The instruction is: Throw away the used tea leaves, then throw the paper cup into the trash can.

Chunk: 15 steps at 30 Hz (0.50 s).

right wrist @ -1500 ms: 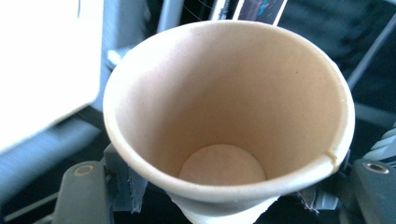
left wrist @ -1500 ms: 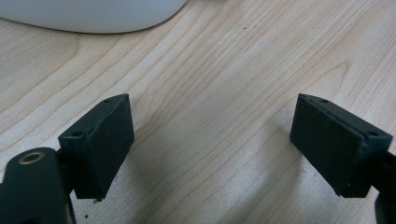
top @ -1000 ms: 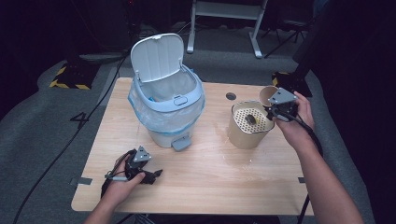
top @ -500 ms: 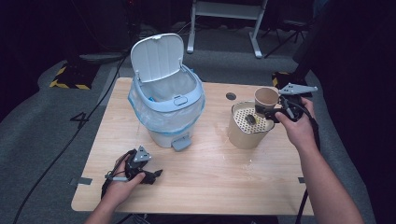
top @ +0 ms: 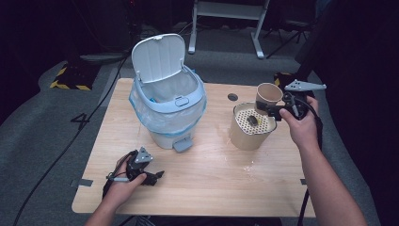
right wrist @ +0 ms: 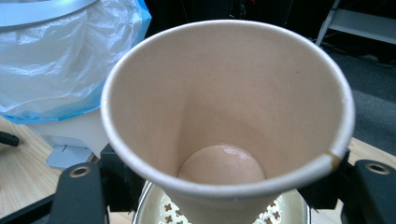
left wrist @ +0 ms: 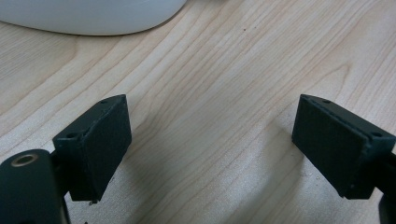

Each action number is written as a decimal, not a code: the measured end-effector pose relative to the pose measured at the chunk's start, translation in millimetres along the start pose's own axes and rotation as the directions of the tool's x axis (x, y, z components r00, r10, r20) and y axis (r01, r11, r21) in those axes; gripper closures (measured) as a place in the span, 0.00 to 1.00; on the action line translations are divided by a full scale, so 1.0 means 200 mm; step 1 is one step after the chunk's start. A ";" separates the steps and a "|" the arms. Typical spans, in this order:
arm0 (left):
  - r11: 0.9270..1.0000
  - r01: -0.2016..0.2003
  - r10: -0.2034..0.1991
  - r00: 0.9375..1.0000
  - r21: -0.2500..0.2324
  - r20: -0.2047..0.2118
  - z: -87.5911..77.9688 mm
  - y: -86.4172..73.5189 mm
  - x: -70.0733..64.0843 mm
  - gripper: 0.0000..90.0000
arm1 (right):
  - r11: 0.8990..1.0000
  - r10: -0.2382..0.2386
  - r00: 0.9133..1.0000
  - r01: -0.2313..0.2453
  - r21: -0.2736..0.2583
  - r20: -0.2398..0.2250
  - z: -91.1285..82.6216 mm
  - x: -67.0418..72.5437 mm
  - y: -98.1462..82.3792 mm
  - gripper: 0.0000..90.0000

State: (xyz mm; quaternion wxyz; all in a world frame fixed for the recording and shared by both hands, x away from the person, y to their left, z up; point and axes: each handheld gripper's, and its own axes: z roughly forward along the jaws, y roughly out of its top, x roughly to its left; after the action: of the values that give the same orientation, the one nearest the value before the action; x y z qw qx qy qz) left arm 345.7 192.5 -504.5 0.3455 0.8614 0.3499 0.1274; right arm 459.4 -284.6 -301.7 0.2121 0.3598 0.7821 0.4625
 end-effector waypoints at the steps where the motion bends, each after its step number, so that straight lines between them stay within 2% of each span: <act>1: 1.000 -0.002 0.002 1.000 0.000 -0.001 0.00 0.00 0.00 0.13 | 1.000 -0.010 1.000 0.010 -0.002 0.003 0.00 0.00 0.01 0.33; 6: 1.000 -0.003 0.003 1.000 0.000 -0.003 0.00 0.00 0.00 0.13 | 1.000 -0.024 1.000 0.024 -0.013 -0.011 0.00 0.04 0.05 0.33; 15: 1.000 -0.003 0.003 1.000 0.000 -0.003 0.00 0.00 0.00 0.13 | 0.997 -0.079 0.993 0.076 -0.033 -0.085 0.07 0.16 0.20 0.33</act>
State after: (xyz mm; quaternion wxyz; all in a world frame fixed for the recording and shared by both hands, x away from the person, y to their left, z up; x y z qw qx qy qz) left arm 345.8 192.5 -504.5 0.3448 0.8617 0.3491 0.1294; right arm 463.9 -239.9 -273.3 0.2014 0.3056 0.7970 0.4805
